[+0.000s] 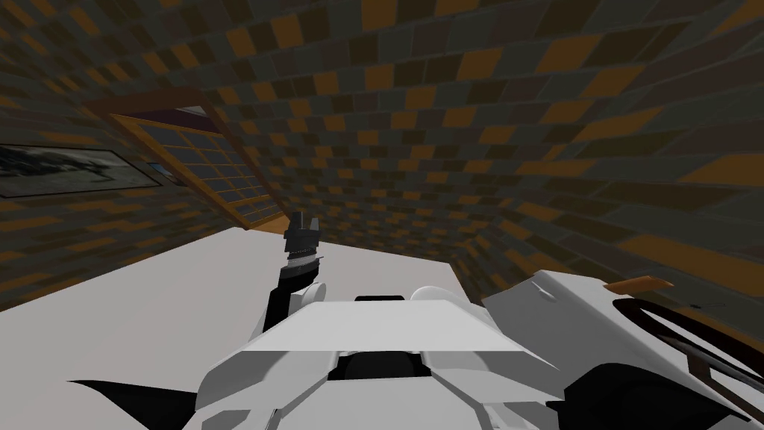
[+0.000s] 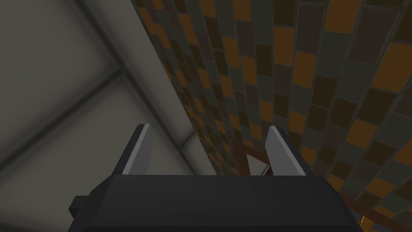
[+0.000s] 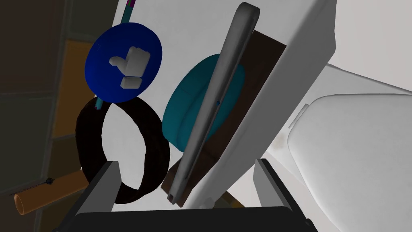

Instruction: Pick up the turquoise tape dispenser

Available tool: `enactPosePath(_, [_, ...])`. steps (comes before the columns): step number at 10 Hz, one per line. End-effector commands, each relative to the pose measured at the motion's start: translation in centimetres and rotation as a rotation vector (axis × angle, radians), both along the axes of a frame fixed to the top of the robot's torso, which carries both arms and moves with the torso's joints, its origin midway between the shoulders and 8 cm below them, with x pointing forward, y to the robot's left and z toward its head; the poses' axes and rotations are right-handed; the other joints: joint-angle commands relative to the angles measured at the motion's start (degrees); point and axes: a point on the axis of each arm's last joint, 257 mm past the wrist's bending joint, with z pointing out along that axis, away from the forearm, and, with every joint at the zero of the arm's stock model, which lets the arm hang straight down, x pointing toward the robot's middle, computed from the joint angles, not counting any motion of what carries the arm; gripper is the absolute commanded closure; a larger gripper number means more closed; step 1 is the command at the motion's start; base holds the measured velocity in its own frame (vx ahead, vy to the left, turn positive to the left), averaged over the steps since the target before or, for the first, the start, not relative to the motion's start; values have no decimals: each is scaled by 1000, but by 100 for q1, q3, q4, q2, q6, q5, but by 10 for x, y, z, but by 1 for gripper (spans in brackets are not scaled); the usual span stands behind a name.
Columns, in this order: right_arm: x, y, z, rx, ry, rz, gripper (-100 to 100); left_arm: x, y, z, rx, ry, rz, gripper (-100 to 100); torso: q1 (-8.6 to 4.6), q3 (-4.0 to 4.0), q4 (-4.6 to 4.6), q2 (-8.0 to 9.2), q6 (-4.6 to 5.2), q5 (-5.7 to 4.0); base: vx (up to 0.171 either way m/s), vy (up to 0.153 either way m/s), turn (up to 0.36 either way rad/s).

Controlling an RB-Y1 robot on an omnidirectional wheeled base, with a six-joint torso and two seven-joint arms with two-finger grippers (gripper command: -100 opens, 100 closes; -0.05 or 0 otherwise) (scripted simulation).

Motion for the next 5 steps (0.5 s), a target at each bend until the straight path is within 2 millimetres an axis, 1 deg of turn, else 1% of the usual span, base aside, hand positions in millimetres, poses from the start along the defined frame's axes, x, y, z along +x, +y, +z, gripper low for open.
enactPosePath(1, [0,0,0,0,0,0,0,0,0,0,0,0,0,0,0,0,0,0,0,0,0,0,0])
enactPosePath(2, [-14,1,-8,-1,3,-10,-100,0,0,0,0,0,0,0,18,1,1,2,1,8,-1,-3,40])
enactPosePath(3, [-14,1,-8,-1,3,-10,-100,0,0,0,0,0,0,0,20,4,2,6,2,8,-3,-1,14])
enactPosePath(4, [-27,2,-17,-2,7,-19,-100,0,0,0,0,0,0,0,23,4,2,6,1,9,-11,-3,35])
enactPosePath(5, [-27,2,-17,-2,7,-19,-100,0,0,0,0,0,0,0,22,6,3,9,2,8,-7,-2,25])
